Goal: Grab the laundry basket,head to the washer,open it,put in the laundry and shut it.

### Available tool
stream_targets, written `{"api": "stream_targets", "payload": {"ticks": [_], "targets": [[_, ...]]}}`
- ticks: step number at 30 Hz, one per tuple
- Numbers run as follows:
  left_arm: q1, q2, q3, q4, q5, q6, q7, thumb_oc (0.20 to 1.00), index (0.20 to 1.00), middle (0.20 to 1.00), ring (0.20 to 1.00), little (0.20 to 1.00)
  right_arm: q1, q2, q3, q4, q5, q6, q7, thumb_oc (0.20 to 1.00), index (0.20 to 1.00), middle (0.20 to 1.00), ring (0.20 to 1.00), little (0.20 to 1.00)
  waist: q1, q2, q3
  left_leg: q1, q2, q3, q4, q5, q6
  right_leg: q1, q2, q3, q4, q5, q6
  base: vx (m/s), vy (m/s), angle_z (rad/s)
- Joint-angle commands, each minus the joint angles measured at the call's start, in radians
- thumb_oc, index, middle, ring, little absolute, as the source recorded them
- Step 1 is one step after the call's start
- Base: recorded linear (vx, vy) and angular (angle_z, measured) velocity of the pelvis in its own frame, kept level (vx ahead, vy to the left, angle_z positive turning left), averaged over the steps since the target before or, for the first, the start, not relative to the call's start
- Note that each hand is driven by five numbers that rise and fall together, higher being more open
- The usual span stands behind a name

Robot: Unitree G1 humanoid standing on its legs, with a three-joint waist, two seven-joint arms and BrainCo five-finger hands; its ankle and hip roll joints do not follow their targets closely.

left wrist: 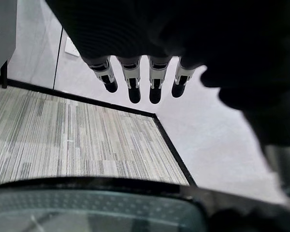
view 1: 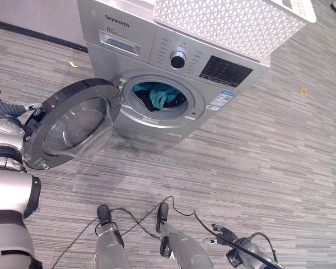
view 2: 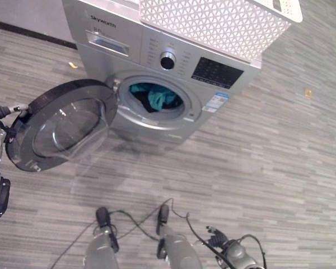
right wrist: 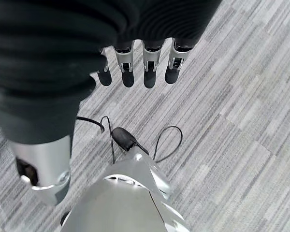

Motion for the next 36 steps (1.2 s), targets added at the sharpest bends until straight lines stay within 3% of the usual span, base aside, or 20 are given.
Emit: {"api": "stream_targets", "payload": {"ticks": [1,8,10,11,15,23,29,31,32,35,36], "targets": [[-0.017,0.017,-0.064,0.085,0.0,0.0,-0.002,1.0,1.0,1.0,1.0,1.0,0.028,-0.063,0.022,-0.008,-0.001,0.002,0.004,1.0,1.0,1.0,1.0,1.0,-0.014,-0.015,-0.028,-0.054,0.029,-0.063,0.071,-0.032,-0.027,0.03,-0.116,0.046,0.067,-0.06,0.132,0.0,0.0,0.0],[0.016,-0.028,-0.05,0.078,-0.071,-0.004,-0.061,1.0,1.0,1.0,1.0,1.0,0.028,-0.076,0.025,-0.007,-0.007,0.003,-0.004,1.0,1.0,1.0,1.0,1.0,-0.017,-0.02,-0.025,-0.068,0.031,-0.077,0.076,-0.034,-0.03,0.019,-0.105,0.046,0.068,-0.059,0.13,0.0,0.0,0.0],[0.071,-0.105,-0.035,0.066,-0.091,0.004,-0.108,1.0,1.0,1.0,1.0,1.0,0.034,-0.087,0.023,0.028,-0.027,0.009,-0.004,1.0,1.0,1.0,1.0,1.0,-0.017,-0.008,-0.025,-0.054,0.028,-0.081,0.067,-0.03,-0.033,0.027,-0.104,0.043,0.073,-0.065,0.128,-0.01,-0.009,0.02],[0.071,-0.105,-0.035,0.065,-0.091,0.004,-0.108,1.0,1.0,1.0,1.0,1.0,0.034,-0.087,0.023,0.028,-0.027,0.009,-0.004,1.0,1.0,1.0,1.0,1.0,-0.017,-0.008,-0.025,-0.053,0.028,-0.081,0.066,-0.03,-0.033,0.028,-0.104,0.043,0.073,-0.065,0.127,0.0,-0.01,0.05],[0.233,-0.268,-0.008,0.04,-0.068,0.002,-0.14,1.0,1.0,1.0,1.0,1.0,0.072,-0.145,-0.012,0.113,-0.155,0.028,-0.001,1.0,1.0,1.0,1.0,1.0,-0.012,0.026,-0.049,0.046,0.024,-0.062,0.025,-0.016,-0.037,0.083,-0.105,0.053,0.08,-0.087,0.118,0.04,-0.023,0.01],[0.344,-0.384,-0.02,0.044,-0.007,0.005,-0.16,1.0,1.0,1.0,1.0,1.0,0.131,-0.203,-0.098,0.138,-0.246,0.041,0.012,1.0,1.0,1.0,1.0,1.0,-0.051,0.072,-0.112,0.199,0.032,0.011,-0.053,0.021,-0.05,0.154,-0.102,0.088,0.069,-0.106,0.116,0.06,-0.024,-0.19],[0.373,-0.493,-0.026,-0.007,-0.041,-0.026,-0.132,1.0,1.0,1.0,1.0,1.0,0.153,-0.223,-0.135,0.104,-0.235,0.037,0.012,1.0,1.0,1.0,1.0,1.0,-0.113,0.113,-0.174,0.312,0.049,0.099,-0.136,0.055,-0.059,0.176,-0.078,0.144,0.05,-0.11,0.119,0.07,-0.032,-0.22],[0.373,-0.493,-0.026,-0.008,-0.041,-0.026,-0.132,1.0,1.0,1.0,1.0,1.0,0.154,-0.223,-0.135,0.103,-0.235,0.037,0.012,1.0,1.0,1.0,1.0,1.0,-0.111,0.113,-0.174,0.314,0.048,0.101,-0.138,0.056,-0.059,0.177,-0.078,0.146,0.05,-0.11,0.119,0.03,-0.035,-0.36],[0.333,-0.549,-0.07,-0.082,-0.037,-0.07,-0.07,1.0,1.0,1.0,1.0,1.0,0.172,-0.236,-0.125,0.053,-0.229,0.025,0.004,1.0,1.0,1.0,1.0,1.0,-0.143,0.114,-0.188,0.336,0.059,0.129,-0.173,0.072,-0.065,0.172,-0.065,0.163,0.038,-0.109,0.12,0.04,-0.059,-0.32],[0.316,-0.562,-0.08,-0.108,-0.041,-0.086,-0.052,1.0,1.0,1.0,1.0,1.0,0.193,-0.247,-0.123,0.01,-0.23,0.017,0.004,1.0,1.0,1.0,1.0,1.0,-0.152,0.112,-0.189,0.34,0.062,0.136,-0.186,0.078,-0.067,0.168,-0.06,0.169,0.034,-0.108,0.12,0.01,-0.057,-0.22],[0.258,-0.6,-0.128,-0.207,-0.045,-0.144,0.026,1.0,1.0,1.0,1.0,1.0,0.232,-0.262,-0.101,-0.025,-0.227,-0.01,-0.015,1.0,1.0,1.0,1.0,1.0,-0.176,0.104,-0.192,0.341,0.071,0.144,-0.22,0.095,-0.072,0.151,-0.044,0.181,0.025,-0.104,0.123,-0.01,-0.094,-0.11]]}}
